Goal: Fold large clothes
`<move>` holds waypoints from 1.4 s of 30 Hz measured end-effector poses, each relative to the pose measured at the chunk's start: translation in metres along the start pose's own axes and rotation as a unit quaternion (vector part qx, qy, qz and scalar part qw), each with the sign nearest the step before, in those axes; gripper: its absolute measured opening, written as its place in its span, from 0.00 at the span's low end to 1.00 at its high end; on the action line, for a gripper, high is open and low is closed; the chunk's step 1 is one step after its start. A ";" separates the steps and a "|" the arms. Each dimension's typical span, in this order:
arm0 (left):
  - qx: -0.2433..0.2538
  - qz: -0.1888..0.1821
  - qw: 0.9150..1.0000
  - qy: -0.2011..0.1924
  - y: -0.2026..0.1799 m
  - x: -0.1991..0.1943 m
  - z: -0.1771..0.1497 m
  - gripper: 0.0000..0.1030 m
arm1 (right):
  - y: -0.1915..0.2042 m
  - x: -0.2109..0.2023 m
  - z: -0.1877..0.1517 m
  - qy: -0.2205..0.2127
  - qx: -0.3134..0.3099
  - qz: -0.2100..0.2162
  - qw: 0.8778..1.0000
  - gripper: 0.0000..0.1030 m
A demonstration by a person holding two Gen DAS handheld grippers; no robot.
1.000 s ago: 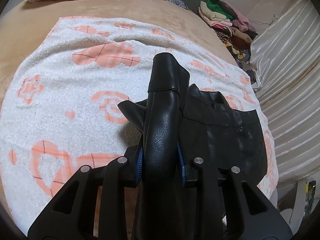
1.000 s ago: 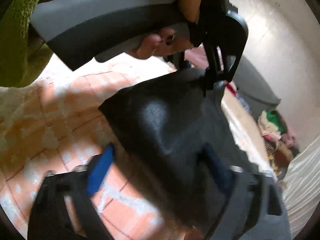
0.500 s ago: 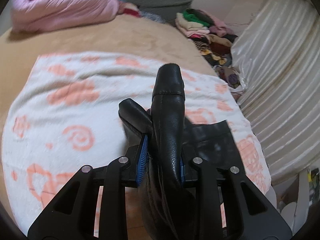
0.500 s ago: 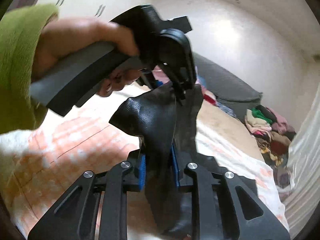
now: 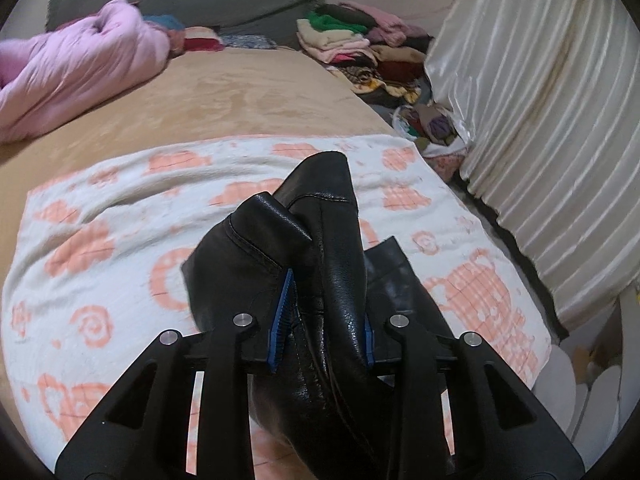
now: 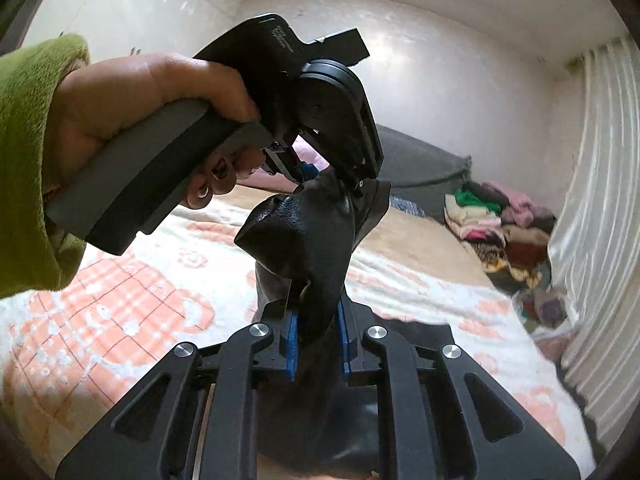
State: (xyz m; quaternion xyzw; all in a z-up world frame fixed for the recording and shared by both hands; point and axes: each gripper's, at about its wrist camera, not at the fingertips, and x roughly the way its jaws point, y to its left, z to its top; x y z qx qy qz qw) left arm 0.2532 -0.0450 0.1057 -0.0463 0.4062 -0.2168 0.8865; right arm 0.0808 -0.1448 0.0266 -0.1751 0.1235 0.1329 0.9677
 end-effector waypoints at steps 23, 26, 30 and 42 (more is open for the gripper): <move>0.004 -0.050 0.998 0.037 -0.083 0.084 -0.005 0.38 | -0.106 0.022 -0.104 0.123 0.292 0.068 0.946 0.13; 0.011 -0.010 1.000 0.015 -0.067 0.063 -0.020 0.47 | -0.125 0.030 -0.129 0.140 0.382 0.108 0.907 0.14; 0.009 0.062 0.998 0.032 -0.028 0.056 -0.067 0.53 | -0.134 0.035 -0.135 0.146 0.423 0.137 0.884 0.20; 0.000 0.053 0.997 0.047 -0.012 0.066 -0.109 0.53 | -0.171 0.089 -0.060 0.224 0.385 0.167 0.879 0.91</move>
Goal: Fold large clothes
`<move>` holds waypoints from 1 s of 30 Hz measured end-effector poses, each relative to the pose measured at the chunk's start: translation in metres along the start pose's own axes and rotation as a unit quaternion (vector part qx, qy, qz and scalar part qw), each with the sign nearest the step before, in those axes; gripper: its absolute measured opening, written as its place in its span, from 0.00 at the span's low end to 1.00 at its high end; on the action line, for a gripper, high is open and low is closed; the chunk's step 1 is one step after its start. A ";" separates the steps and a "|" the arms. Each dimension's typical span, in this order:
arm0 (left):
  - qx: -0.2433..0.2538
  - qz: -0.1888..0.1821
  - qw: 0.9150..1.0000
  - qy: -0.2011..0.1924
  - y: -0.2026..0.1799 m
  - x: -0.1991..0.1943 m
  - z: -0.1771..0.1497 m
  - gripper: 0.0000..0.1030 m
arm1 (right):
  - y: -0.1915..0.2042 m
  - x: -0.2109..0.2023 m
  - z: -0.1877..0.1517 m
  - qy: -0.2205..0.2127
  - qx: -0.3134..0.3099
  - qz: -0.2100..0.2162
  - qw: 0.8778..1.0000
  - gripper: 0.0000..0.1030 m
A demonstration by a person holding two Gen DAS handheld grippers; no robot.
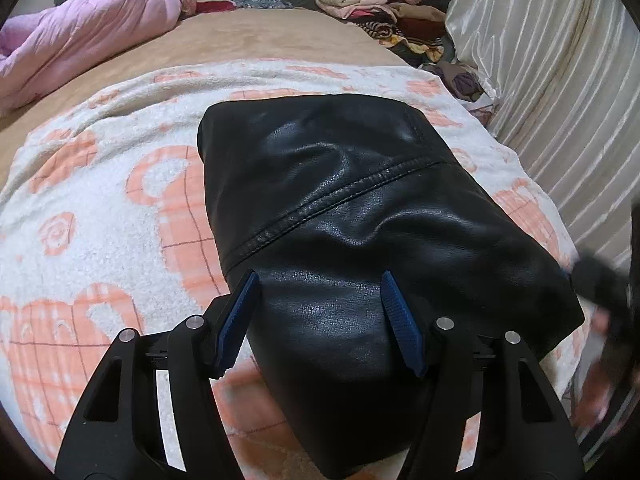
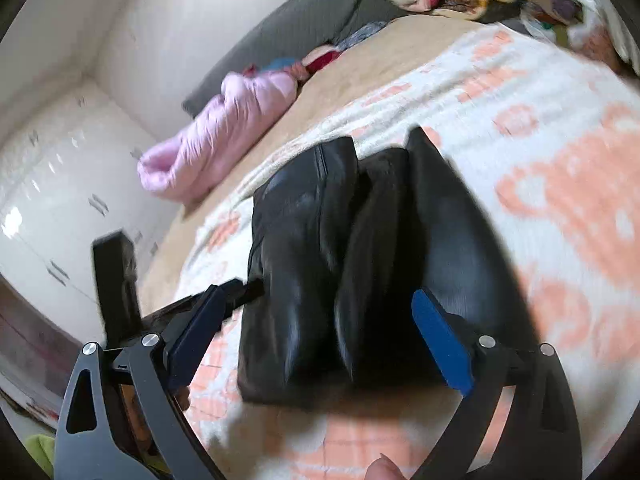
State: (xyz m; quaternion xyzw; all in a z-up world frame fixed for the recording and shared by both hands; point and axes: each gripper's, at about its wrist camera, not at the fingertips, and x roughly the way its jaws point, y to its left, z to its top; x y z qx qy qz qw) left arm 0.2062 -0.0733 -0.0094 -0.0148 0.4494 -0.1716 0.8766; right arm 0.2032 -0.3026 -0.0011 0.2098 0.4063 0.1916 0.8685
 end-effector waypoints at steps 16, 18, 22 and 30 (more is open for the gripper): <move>-0.022 -0.041 0.998 -0.030 0.011 -0.023 0.011 0.67 | 0.022 -0.005 0.053 -0.028 -0.125 -0.005 0.992 0.23; -0.022 -0.043 0.998 -0.028 0.010 -0.021 0.014 0.69 | 0.007 -0.012 0.052 -0.037 -0.117 -0.003 0.992 0.23; -0.026 -0.052 0.998 -0.011 0.009 -0.009 0.011 0.73 | -0.036 -0.005 0.048 -0.034 -0.066 0.017 0.997 0.23; -0.044 -0.084 0.995 0.027 0.008 0.012 0.006 0.83 | -0.071 0.017 0.034 -0.013 -0.046 -0.002 0.999 0.25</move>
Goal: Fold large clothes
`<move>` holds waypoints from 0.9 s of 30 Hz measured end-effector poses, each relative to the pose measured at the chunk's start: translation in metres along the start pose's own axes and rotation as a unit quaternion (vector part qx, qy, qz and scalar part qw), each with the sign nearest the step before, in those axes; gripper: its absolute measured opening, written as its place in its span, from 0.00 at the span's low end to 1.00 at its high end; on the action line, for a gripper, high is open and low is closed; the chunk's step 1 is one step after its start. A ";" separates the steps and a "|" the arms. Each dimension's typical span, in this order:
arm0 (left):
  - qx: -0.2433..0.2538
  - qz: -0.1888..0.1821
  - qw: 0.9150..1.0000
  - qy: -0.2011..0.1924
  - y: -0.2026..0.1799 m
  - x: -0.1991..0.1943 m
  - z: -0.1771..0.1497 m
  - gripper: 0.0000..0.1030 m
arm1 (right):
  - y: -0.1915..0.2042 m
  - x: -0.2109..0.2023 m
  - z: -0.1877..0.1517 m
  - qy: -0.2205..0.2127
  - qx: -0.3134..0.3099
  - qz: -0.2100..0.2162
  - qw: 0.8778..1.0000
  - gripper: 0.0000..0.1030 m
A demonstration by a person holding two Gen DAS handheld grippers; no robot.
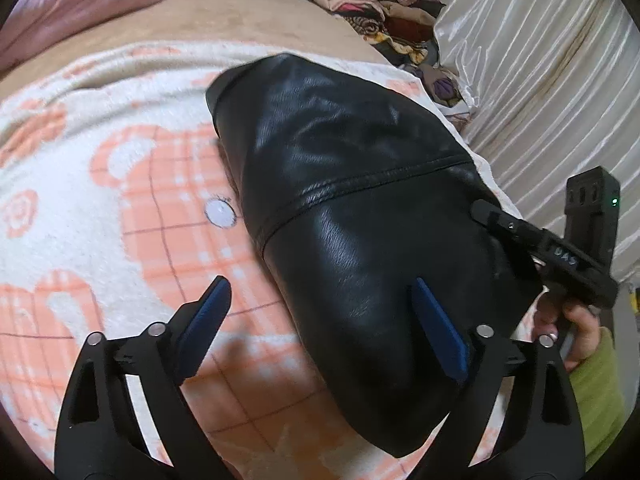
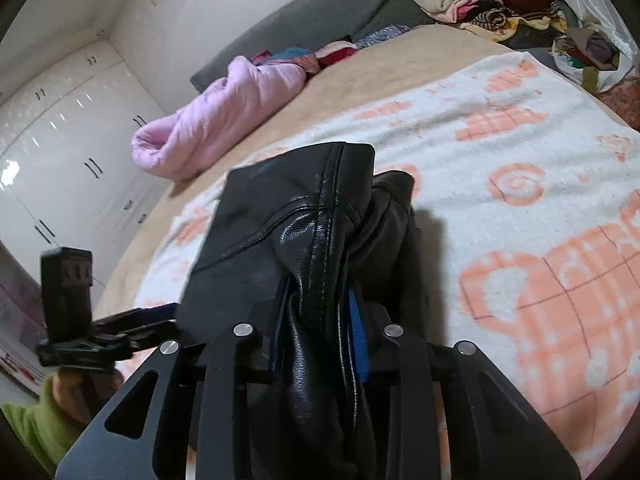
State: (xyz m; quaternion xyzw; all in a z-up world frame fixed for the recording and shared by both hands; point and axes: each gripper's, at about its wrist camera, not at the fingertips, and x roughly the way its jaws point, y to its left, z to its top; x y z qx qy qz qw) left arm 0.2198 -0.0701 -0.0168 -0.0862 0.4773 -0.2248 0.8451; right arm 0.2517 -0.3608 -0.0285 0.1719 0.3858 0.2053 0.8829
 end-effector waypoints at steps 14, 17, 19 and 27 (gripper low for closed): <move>0.004 -0.037 0.999 0.028 -0.020 0.025 -0.008 0.85 | -0.001 -0.044 -0.024 0.005 0.038 0.004 0.999 0.73; 0.003 -0.037 0.999 0.027 -0.019 0.025 -0.008 0.85 | -0.007 -0.047 -0.037 0.027 0.056 0.009 0.998 0.72; 0.001 -0.040 0.999 0.025 -0.017 0.022 -0.009 0.85 | -0.010 -0.046 -0.044 0.040 0.061 0.020 0.997 0.34; 0.013 -0.022 0.999 0.045 -0.026 0.042 -0.019 0.89 | -0.032 -0.036 -0.085 0.038 0.081 -0.013 0.996 0.30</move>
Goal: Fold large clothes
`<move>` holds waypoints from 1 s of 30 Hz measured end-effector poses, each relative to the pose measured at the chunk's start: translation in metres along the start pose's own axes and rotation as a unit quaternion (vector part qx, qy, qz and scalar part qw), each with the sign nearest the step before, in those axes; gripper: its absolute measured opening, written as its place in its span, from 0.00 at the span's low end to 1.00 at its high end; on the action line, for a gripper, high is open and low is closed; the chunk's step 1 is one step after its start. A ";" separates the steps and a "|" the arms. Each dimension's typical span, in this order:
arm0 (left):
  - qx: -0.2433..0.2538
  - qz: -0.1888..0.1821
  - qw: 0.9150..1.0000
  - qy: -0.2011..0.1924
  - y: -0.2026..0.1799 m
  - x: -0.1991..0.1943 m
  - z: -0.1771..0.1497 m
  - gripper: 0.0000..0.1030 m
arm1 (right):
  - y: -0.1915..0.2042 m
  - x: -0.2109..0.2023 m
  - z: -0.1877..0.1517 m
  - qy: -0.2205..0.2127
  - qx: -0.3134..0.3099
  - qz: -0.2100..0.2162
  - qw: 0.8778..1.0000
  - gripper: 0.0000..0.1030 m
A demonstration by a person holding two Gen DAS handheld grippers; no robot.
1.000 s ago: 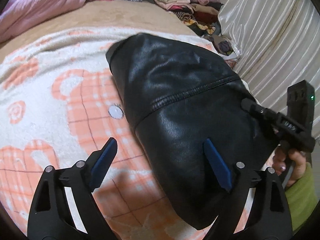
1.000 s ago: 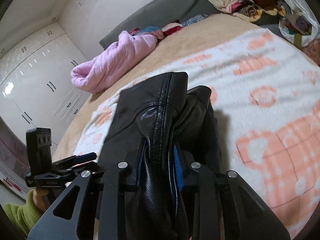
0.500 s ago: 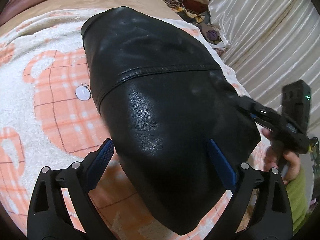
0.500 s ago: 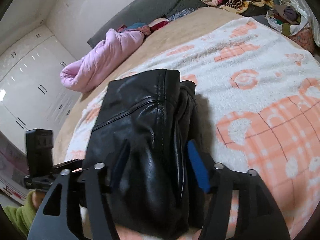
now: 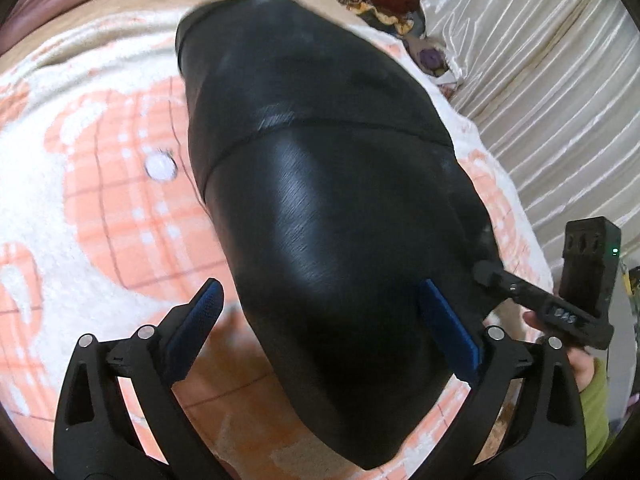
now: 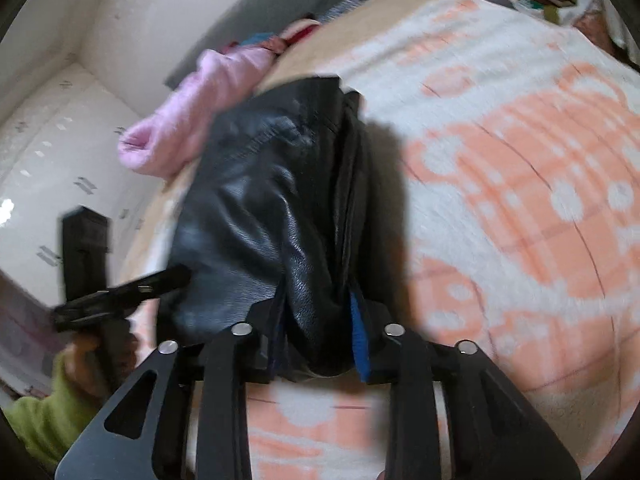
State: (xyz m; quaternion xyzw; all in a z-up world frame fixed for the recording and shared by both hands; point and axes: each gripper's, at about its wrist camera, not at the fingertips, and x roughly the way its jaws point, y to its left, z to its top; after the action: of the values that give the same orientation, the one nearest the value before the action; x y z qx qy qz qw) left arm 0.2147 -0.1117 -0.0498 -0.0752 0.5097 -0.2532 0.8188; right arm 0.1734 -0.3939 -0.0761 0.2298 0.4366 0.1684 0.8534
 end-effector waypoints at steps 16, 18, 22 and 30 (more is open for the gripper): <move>0.029 0.024 0.999 -0.011 -0.014 0.006 0.007 0.89 | 0.058 0.032 0.133 -0.029 -0.083 -0.115 0.989 0.65; 0.030 0.026 0.999 -0.014 -0.015 0.006 0.008 0.89 | 0.052 0.055 0.144 -0.002 -0.073 -0.137 0.988 0.65; 0.035 0.029 0.999 -0.018 -0.013 0.003 0.004 0.89 | 0.044 0.066 0.146 0.014 -0.057 -0.089 0.994 0.24; 0.017 0.015 0.999 -0.028 -0.010 -0.002 0.004 0.89 | 0.071 0.025 0.152 -0.055 -0.127 -0.030 0.990 0.09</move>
State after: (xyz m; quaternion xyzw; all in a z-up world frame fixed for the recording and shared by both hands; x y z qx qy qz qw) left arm 0.2146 -0.1202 -0.0426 -0.0604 0.4832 -0.2476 0.8376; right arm 0.3064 -0.3601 0.0237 0.1150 0.3709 0.1843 0.9029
